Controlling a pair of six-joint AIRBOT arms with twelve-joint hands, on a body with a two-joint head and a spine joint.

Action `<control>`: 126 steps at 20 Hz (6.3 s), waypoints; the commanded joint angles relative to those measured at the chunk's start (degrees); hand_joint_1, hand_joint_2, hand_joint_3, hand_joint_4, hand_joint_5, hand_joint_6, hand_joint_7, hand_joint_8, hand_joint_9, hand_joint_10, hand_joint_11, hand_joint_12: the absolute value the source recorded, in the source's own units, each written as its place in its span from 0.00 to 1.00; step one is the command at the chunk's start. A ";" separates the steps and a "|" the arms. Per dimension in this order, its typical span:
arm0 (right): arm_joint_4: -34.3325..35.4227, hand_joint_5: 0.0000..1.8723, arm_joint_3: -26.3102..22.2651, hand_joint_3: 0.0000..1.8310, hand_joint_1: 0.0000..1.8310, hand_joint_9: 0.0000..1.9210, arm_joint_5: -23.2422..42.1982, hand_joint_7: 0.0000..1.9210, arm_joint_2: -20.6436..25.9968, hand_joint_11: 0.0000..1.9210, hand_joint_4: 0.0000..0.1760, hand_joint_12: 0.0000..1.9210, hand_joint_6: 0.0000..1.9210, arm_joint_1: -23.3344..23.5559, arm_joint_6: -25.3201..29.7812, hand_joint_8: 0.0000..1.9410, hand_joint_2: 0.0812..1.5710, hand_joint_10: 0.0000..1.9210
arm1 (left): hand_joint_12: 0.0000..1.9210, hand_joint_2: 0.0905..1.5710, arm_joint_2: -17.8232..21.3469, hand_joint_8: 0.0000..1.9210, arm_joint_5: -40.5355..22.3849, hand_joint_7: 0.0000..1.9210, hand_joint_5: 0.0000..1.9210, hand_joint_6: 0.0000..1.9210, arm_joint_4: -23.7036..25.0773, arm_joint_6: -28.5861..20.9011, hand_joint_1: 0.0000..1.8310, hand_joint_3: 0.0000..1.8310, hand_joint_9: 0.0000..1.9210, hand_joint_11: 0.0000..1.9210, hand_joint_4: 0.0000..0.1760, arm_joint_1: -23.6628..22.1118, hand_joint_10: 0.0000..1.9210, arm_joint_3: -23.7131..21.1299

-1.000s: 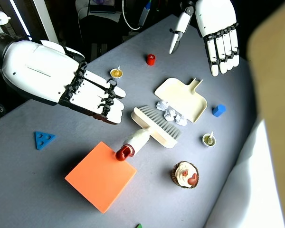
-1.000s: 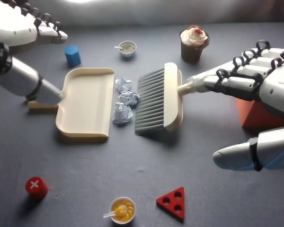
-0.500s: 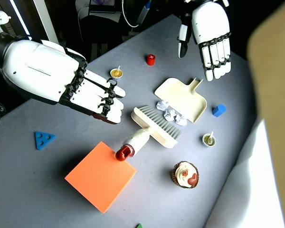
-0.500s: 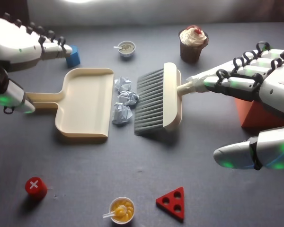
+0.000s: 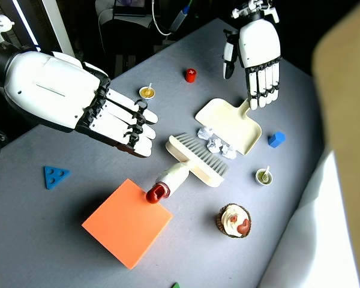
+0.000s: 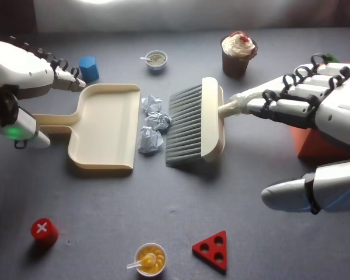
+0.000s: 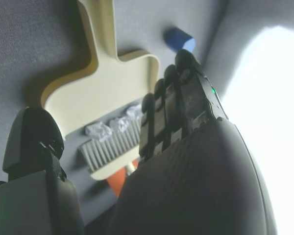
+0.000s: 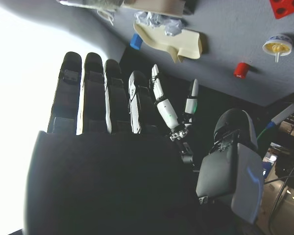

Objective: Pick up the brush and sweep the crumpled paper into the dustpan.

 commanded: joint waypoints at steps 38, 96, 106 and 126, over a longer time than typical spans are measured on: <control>-5.45 0.05 -1.37 0.00 0.00 0.08 -4.21 0.07 0.32 0.08 0.00 0.01 0.00 0.44 0.22 0.00 0.62 0.00 | 0.01 0.66 -8.76 0.00 -4.70 0.10 0.10 0.00 -1.65 -2.43 0.46 0.00 0.10 0.11 0.00 6.57 0.00 12.89; -8.00 0.06 -2.28 0.01 0.06 0.08 -28.40 0.07 -6.89 0.09 0.00 0.01 0.00 -4.59 -9.97 0.00 0.65 0.00 | 0.79 0.65 -12.01 0.26 -6.42 0.60 0.55 0.39 -2.39 -1.30 0.82 0.00 0.57 0.42 0.00 5.93 0.44 16.94; -8.54 0.03 4.29 0.00 0.65 0.05 -39.21 0.04 -17.75 0.09 0.00 0.01 0.01 -8.48 -18.75 0.00 0.62 0.00 | 0.49 0.65 -12.85 0.29 -8.89 0.60 0.56 0.41 -2.77 -1.11 0.76 0.00 0.54 0.45 0.00 5.67 0.54 18.66; -7.43 0.04 19.31 0.00 0.65 0.07 -58.61 0.03 -38.14 0.10 0.00 0.01 0.00 -8.87 -19.54 0.00 0.61 0.00 | 0.45 0.64 -16.80 0.24 -10.30 0.63 0.55 0.40 -2.78 3.39 0.76 0.00 0.55 0.47 0.00 3.08 0.55 24.69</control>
